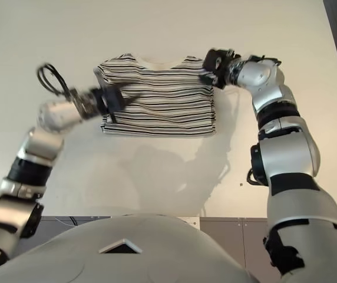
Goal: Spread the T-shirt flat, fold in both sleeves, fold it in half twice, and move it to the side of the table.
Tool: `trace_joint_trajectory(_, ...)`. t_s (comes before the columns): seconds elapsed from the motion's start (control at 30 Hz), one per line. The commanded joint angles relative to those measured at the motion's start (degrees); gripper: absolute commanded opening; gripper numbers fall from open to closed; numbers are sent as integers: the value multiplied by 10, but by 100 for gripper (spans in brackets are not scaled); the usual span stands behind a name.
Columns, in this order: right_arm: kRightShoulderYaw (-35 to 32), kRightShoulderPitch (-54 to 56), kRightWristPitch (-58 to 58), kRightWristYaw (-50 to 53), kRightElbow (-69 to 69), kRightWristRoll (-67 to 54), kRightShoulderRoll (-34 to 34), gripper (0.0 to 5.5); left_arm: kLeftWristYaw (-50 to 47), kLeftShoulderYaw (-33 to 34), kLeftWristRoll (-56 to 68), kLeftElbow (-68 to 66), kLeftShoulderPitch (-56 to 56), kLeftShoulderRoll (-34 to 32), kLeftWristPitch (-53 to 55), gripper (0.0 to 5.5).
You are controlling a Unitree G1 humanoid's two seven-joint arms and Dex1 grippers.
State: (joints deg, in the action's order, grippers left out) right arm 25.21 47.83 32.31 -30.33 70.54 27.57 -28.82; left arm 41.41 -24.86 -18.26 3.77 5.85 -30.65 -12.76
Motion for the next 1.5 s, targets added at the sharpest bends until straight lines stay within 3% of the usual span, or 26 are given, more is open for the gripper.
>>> trace_joint_trajectory(0.03,93,-4,55,21,15,113,-49,291,10,-12,-64,10,-62,-66,12,118)
trace_joint_trajectory(0.13,125,-7,107,-11,8,141,-90,291,10,7,-63,-6,-62,-90,18,118)
trace_joint_trajectory(0.27,86,-62,156,-247,-78,1,-136,291,-5,56,-3,-79,-17,-55,61,118)
trace_joint_trajectory(0.37,82,-141,59,-420,-272,-129,-189,291,-10,102,71,-111,12,-12,119,118)
trace_joint_trajectory(0.53,69,-260,-221,-528,-615,-297,-248,291,-64,110,52,-235,101,9,114,118)
trace_joint_trajectory(0.7,30,-294,-423,-502,-786,-361,-236,291,-130,84,-8,-371,200,0,51,118)
trace_joint_trajectory(0.8,5,-312,-461,-496,-835,-359,-262,291,-161,71,-48,-329,207,-12,-2,118)
trace_joint_trajectory(0.93,-47,-336,-471,-498,-854,-373,-296,291,-109,53,0,-125,123,-1,-39,118)
trace_joint_trajectory(1.03,-75,-347,-467,-483,-845,-373,-297,291,-92,11,-20,-77,54,0,-40,118)
trace_joint_trajectory(1.27,-113,-385,-463,-472,-870,-378,-306,291,-93,-32,-120,-176,18,-61,-56,118)
trace_joint_trajectory(1.5,-127,-437,-361,-458,-875,-341,-310,291,-120,-55,-157,-320,158,-94,-235,118)
